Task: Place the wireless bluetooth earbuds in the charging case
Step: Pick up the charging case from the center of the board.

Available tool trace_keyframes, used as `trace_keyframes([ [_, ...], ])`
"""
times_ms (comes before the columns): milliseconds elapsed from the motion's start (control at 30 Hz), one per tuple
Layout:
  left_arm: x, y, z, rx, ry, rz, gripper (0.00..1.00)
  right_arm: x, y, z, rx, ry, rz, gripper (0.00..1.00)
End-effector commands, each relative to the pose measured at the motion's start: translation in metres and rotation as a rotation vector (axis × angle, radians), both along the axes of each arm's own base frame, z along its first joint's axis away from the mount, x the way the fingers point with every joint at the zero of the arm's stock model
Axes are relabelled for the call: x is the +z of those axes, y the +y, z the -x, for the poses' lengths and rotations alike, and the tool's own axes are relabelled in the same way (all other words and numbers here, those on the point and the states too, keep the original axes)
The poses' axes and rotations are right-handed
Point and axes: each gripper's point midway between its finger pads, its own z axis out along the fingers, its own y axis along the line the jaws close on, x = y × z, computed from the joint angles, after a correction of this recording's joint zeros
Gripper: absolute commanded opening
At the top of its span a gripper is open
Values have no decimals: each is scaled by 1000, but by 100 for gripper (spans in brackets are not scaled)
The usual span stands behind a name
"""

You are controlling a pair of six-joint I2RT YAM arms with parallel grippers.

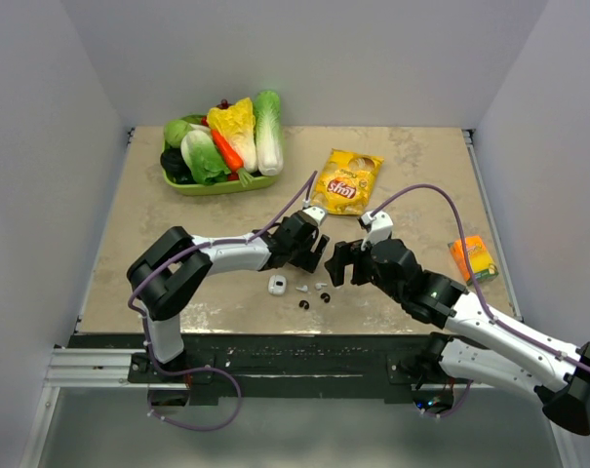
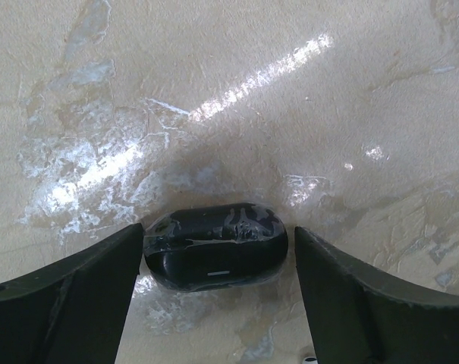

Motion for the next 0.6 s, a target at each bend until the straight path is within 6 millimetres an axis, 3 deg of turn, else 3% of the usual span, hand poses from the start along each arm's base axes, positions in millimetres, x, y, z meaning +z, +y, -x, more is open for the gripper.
trace_keyframes([
  [0, -8, 8, 3, 29, 27, -21, 82, 15, 1, -4, -18, -32, -29, 92],
  [400, -12, 13, 10, 54, 26, -70, 83, 14, 1, -5, -22, -33, -26, 92],
  [467, -15, 12, 11, 51, 33, -71, 80, 15, 1, -5, -23, -31, -28, 92],
  [567, -18, 11, 12, 45, 41, -66, 67, 15, 0, -4, -24, -30, -30, 92],
])
